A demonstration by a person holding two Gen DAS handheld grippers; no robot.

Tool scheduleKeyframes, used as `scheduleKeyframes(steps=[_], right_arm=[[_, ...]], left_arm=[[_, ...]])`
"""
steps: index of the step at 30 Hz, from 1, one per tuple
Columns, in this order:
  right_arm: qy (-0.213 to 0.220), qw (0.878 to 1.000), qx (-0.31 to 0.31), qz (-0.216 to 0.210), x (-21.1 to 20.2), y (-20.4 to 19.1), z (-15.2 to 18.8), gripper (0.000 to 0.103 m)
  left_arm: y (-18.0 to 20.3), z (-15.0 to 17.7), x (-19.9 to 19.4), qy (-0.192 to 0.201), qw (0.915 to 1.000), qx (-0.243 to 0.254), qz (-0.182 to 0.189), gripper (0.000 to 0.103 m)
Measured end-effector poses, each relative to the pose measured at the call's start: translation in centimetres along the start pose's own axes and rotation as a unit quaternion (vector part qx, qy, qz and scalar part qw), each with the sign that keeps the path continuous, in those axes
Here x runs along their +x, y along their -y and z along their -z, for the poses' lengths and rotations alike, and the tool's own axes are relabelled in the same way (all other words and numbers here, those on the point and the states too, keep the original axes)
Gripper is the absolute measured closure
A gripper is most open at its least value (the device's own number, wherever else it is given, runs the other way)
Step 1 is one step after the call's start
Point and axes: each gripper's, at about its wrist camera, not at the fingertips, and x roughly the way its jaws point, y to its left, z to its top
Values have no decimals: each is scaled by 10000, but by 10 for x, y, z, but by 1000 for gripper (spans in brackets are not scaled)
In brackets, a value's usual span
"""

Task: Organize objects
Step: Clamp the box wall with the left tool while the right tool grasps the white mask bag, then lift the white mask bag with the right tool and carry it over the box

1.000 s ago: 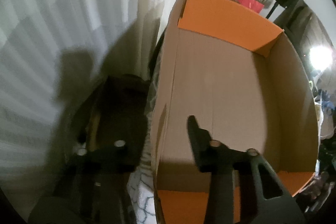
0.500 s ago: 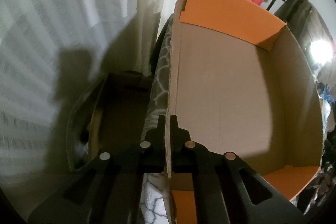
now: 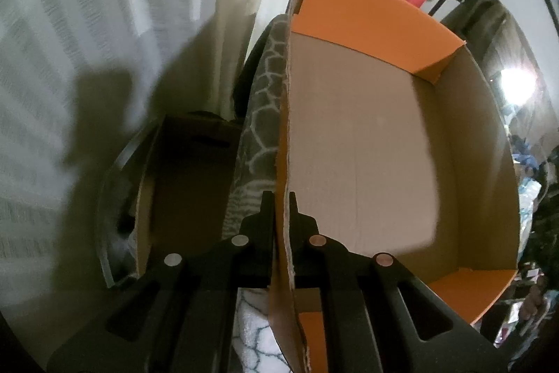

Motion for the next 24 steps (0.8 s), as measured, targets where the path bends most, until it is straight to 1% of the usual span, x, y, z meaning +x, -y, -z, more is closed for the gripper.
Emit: scheduleKeyframes(steps=[2,3,5,7,11,15,19,22,24], right_arm=[[-111,9999,-41,53,4,1,2,86],[-184,9998,-28,26,8,3,4,82],[-214,9998,-34,16,11,5,6,55],[-247,9997,-54,19,16,9,9,47],[-393,9992,15,78,27,18,14,47],[-520,9986,-58,46,33,19,18,47],[-624,9980,-138,27,38,18,19,55],[-642,9978,-133,1,40,20,18,55],[-640,9979,-81,-23,42,22,18,53]], left_arm=[[-1,-1,1,-47,9999,-47,99,97],[-3,-1,2,-70,9999,-71,140,96],[-4,-2,2,-110,9997,-87,209,95],[-4,-3,1,-140,9995,-100,263,95],[-5,-4,-5,-96,9993,-101,348,94],[-5,-3,-9,-104,9994,-50,330,93],[-3,-2,-12,-120,9995,-35,294,93],[-2,-3,-18,-112,9996,19,271,93],[-3,-4,-22,-100,9995,12,302,93]])
